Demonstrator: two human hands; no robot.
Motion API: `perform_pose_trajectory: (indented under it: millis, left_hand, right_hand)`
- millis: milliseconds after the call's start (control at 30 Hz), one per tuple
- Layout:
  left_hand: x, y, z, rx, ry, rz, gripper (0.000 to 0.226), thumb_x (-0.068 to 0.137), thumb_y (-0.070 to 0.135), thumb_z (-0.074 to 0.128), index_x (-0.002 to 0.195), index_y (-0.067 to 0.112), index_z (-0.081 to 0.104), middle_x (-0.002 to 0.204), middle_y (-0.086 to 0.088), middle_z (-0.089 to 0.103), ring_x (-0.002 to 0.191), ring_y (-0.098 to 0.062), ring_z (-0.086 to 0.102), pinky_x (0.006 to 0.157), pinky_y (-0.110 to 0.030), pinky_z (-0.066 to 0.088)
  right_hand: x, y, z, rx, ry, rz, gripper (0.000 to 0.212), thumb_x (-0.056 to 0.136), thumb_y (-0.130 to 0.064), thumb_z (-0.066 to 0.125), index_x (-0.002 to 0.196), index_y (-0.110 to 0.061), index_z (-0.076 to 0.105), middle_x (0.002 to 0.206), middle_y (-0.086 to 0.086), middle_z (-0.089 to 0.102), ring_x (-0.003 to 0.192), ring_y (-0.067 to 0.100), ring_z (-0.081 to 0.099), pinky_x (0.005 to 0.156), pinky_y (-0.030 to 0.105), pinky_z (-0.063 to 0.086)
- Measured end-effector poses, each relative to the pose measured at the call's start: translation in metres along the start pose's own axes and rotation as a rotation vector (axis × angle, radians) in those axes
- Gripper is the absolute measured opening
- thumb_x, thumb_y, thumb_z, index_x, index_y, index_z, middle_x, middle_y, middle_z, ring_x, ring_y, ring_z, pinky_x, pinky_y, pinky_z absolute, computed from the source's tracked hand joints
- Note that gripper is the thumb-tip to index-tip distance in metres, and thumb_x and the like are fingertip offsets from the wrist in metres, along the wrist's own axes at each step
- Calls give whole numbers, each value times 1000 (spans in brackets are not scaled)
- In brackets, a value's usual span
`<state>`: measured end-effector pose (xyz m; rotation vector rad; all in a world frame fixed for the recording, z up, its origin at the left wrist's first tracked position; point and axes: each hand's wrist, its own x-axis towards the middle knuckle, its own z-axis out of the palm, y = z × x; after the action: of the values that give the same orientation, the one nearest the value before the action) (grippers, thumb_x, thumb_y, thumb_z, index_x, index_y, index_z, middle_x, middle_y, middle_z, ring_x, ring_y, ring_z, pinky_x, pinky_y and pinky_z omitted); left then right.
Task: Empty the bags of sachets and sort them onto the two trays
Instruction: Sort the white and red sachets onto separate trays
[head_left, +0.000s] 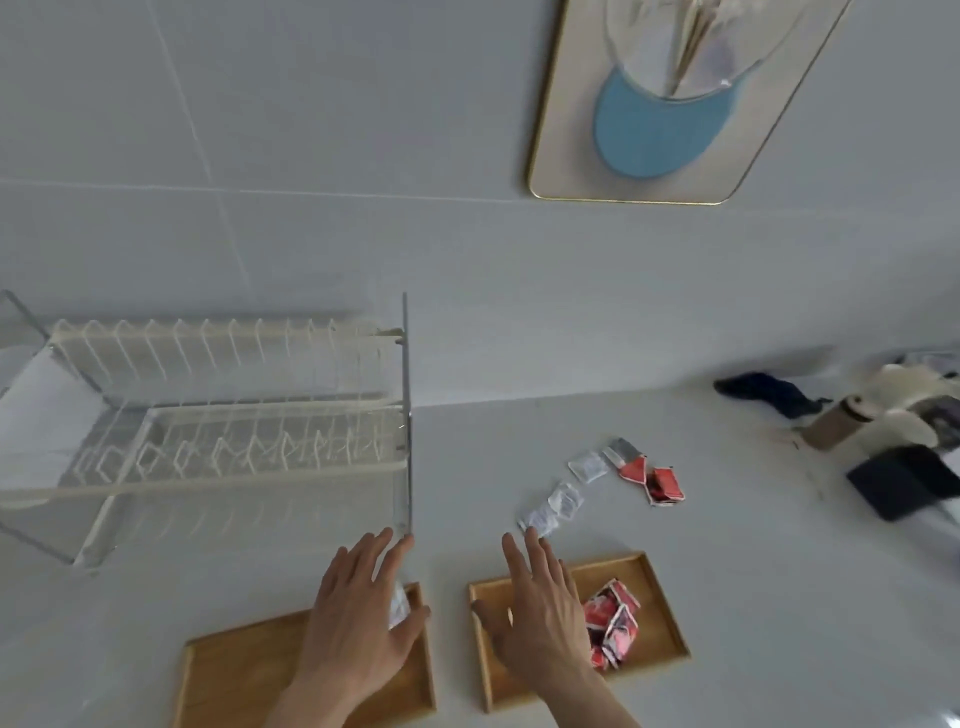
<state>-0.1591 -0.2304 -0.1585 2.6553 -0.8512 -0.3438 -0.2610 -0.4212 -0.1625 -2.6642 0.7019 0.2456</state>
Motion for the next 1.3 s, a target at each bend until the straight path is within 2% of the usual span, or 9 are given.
perform_pose_trajectory:
  millis: [233,433,567,700,833,967,1167,1233,1300]
  left_hand:
    - [50,110,45,10,-112,60,76,92,61,45,154,40,7,164,11,13,152,-15,12,124,-35,5]
    - [108,171,69,-8,-131,69,67,94,50,51,152,36,19,159,13,27,147,-12,25,123,-32,16]
    - [143,189,81,-12,-125,33,59,95,38,55,148,32,29,150,13,41,138,-12,38,117,-30,29]
    - [169,191,94,16,-112,-65,68,93,29,62,149,33,25,147,11,45,135,-13,44,113,-31,36]
    - [182,186,108,91,-147,-163,74,89,26,66,149,33,24,142,8,49,131,-17,47,108,-34,39]
    - [188,181,118,174,-146,-197,61,87,24,66,141,32,37,127,8,58,120,-19,52,101,-35,42]
    - [194,175,117,45,-181,-310,22,91,30,60,112,30,55,110,8,60,100,-19,61,84,-33,44]
    - [196,171,114,-27,-154,-365,17,91,31,59,108,29,58,106,5,59,92,-23,63,75,-33,46]
    - [202,167,110,-98,-113,-367,14,92,30,58,106,29,61,104,2,58,90,-22,63,75,-34,49]
  right_hand:
    - [30,116,-36,48,-39,71,81,96,-60,45,161,-27,9,171,4,2,158,25,4,127,39,11]
    - [75,187,-59,48,-33,107,71,99,-52,49,158,-28,20,170,3,12,156,25,16,125,38,17]
    - [113,205,-71,24,-50,69,63,100,-43,53,156,-27,28,168,3,22,153,26,23,122,37,24]
    - [151,206,-76,17,-37,-8,57,99,-30,59,151,-24,38,162,3,34,146,26,36,116,38,34]
    - [190,203,-74,-12,-30,-115,58,98,-15,59,151,-24,37,162,2,34,148,26,34,118,39,34]
    - [219,202,-66,-89,-57,-197,71,93,2,58,153,-25,32,162,3,31,150,28,28,122,42,29]
    - [230,200,-55,-158,-24,-214,63,85,3,65,141,-22,50,129,4,57,119,28,53,101,37,45]
    - [232,200,-53,-142,7,-209,47,86,-4,71,129,-20,61,118,4,60,109,27,57,93,36,49]
    - [235,201,-52,-64,74,-190,25,87,-11,73,111,-16,71,106,4,63,99,27,61,84,37,52]
